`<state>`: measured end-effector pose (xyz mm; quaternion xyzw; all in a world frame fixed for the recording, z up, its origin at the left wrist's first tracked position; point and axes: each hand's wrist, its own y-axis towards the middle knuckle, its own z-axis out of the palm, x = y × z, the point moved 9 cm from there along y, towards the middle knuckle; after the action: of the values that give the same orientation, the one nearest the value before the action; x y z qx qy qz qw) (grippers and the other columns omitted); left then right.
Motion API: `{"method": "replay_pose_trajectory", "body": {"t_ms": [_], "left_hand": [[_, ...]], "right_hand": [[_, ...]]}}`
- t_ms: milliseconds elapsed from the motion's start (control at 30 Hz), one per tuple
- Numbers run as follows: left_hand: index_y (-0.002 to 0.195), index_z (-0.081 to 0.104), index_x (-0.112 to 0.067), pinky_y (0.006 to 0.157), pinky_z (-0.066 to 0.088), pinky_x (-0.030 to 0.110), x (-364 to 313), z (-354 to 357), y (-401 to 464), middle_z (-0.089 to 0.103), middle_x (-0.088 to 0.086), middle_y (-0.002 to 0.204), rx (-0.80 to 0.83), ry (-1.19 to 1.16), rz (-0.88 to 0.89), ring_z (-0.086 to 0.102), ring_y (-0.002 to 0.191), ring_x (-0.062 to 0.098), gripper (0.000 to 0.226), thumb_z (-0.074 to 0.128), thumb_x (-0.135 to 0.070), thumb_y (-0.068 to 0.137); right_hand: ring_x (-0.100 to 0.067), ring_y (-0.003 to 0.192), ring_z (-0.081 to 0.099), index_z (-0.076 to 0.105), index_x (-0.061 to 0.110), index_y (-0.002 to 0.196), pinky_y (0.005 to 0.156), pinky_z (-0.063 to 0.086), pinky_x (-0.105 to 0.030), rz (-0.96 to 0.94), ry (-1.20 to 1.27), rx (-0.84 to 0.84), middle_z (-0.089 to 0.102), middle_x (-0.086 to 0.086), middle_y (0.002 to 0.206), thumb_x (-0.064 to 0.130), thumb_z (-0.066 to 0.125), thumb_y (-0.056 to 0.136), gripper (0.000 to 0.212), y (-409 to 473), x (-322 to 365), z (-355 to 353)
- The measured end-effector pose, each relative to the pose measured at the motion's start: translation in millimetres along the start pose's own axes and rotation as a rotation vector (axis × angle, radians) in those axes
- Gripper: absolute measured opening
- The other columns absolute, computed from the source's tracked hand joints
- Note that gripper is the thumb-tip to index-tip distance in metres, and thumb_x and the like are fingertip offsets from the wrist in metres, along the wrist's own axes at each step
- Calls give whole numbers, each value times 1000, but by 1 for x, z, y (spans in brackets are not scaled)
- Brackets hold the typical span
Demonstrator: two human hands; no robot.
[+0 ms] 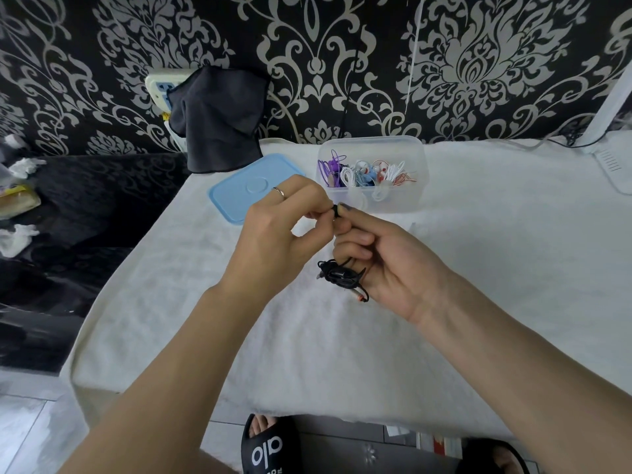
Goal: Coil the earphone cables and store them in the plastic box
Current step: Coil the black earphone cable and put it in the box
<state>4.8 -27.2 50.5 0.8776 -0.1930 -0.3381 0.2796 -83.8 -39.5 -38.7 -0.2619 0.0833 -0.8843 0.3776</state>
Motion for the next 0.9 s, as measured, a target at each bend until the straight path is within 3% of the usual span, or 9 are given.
{"method": "replay_pose_trajectory", "body": {"t_ms": [200,267,367,433,567,733,900], "left_hand": [[87,64,-3,77,55,41,12,5,-5,63,7,89,26,-165,-111,62,85,24,8,66,4,88],[90,65,-7,79,56,42,11,4,-5,63,6,91,30,-226,-125,64,86,24,12,67,4,89],[94,63,-17,81,57,41,11,1,-5,64,4,93,33,-296,-138,65,87,24,22,69,4,89],[95,63,-20,83,57,41,11,-1,-6,64,4,93,33,-333,-151,65,86,23,24,69,3,89],[97,64,-25,84,57,41,13,-3,-7,63,3,94,32,-358,-169,65,87,24,27,70,0,90],[100,67,-17,82,57,40,13,-3,-9,65,1,95,57,-330,-159,66,87,22,19,72,-2,91],[99,69,-11,81,58,39,16,-7,-12,67,5,96,49,-290,-185,69,86,22,15,73,0,90]], "right_hand": [[-4,47,35,54,10,93,43,35,-14,7,-6,14,48,2,71,12,61,94,7,1,-3,0],[-4,47,37,54,9,102,43,36,-14,33,41,43,49,1,72,12,62,92,13,0,-5,2],[-5,46,40,46,9,130,44,37,-14,74,93,104,52,0,70,11,63,90,43,-2,-6,6],[-4,45,40,44,7,133,44,37,-14,87,99,128,51,1,68,11,62,90,47,-2,-6,9],[-4,43,41,46,6,127,42,38,-15,138,159,173,50,1,67,9,62,88,42,-1,-10,13],[-4,43,43,56,5,100,42,38,-14,177,192,167,51,1,66,12,59,91,11,-2,-15,12],[-3,44,43,54,8,98,42,38,-14,134,133,97,53,0,69,11,63,88,14,1,-11,7]]}}
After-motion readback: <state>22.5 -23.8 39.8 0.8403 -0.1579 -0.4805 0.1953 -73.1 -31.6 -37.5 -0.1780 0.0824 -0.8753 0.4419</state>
